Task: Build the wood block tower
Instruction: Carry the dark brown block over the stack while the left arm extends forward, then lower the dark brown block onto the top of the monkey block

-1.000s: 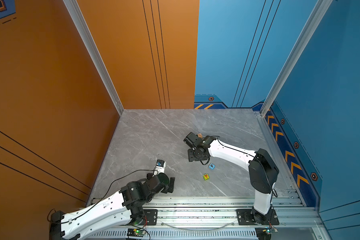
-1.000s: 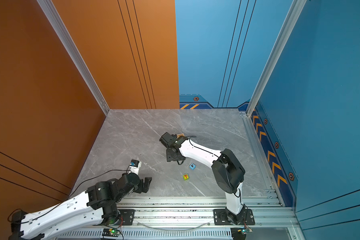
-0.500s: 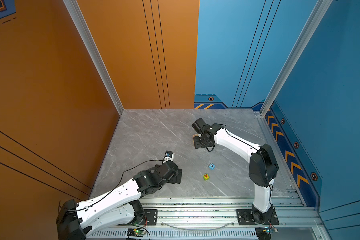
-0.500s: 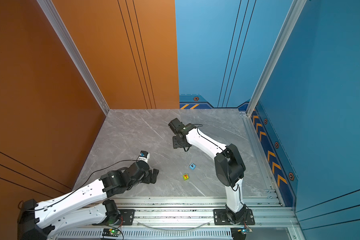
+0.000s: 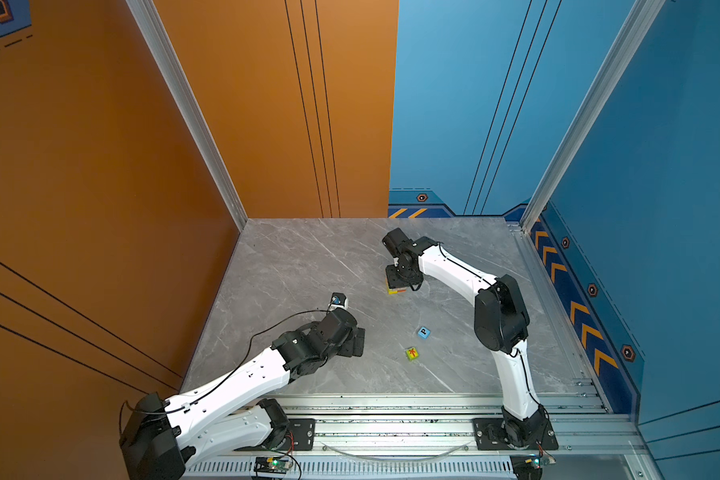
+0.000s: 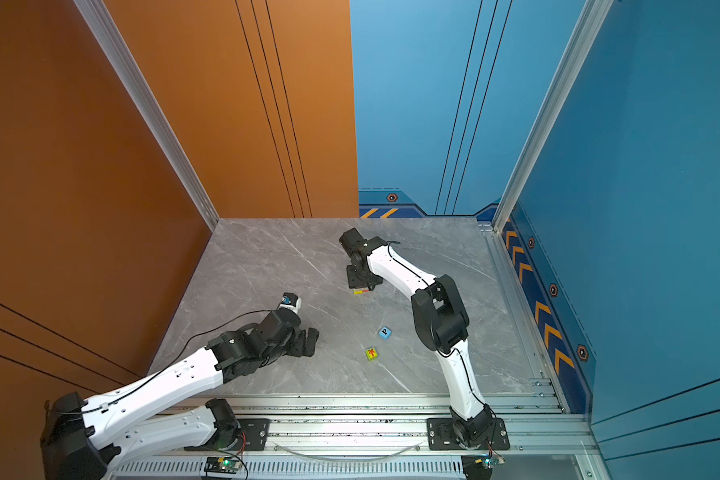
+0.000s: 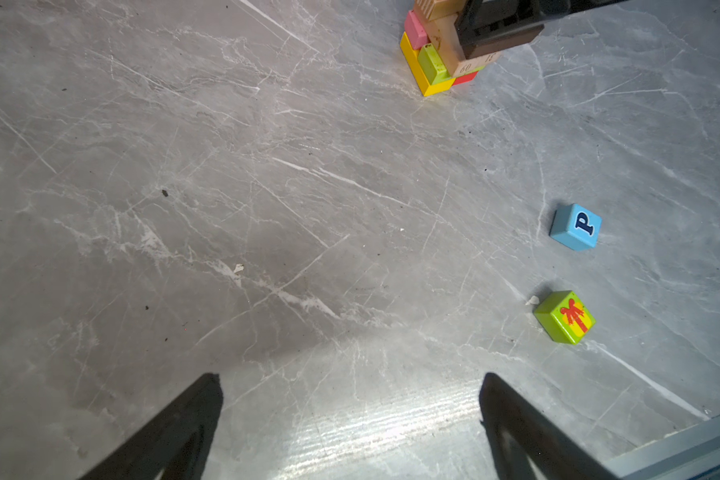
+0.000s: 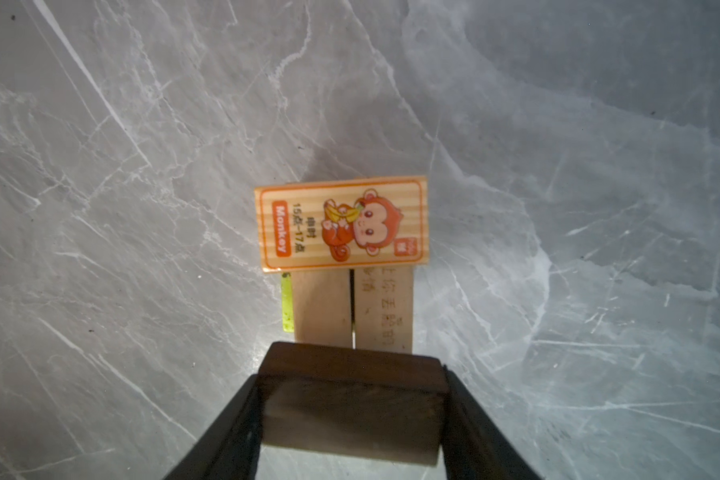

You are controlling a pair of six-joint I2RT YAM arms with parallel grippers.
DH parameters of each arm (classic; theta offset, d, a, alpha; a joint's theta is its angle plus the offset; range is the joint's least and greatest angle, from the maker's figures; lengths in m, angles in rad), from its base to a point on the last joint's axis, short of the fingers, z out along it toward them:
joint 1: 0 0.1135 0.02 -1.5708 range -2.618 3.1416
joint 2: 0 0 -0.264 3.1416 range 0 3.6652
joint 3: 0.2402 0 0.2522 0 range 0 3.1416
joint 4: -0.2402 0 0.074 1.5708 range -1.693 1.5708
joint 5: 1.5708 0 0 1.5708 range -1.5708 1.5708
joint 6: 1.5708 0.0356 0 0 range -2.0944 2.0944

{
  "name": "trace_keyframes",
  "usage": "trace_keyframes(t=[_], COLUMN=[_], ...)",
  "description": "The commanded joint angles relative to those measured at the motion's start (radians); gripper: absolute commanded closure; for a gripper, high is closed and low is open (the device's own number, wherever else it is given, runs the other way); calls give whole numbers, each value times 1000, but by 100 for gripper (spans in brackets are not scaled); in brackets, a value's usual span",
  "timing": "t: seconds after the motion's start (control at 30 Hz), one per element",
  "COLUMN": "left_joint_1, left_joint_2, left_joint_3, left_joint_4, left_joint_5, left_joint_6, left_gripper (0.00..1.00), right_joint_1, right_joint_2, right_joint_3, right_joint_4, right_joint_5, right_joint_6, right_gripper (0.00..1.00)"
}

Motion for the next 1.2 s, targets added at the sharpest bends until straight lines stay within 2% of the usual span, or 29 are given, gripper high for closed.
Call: trace_keyframes(t=[0.0, 0.27, 1.17], left_joint_1=[20, 40, 67], left_joint_2=[8, 8, 42], left_joint_3=[33, 23, 22], left_joint_4=[13, 26, 52], left_joint_5=[30, 43, 65], left_joint_6=[22, 23, 10], left_gripper=[2, 2, 2], right_joint_1=[-11, -19, -41], right_joint_2=[29, 73, 133], right_joint_3=[65, 129, 184], right_joint_4=[-64, -100, -123], right_joint_5=[-16, -22, -64], right_joint_6=[-32, -50, -74], right_gripper=[48, 46, 41])
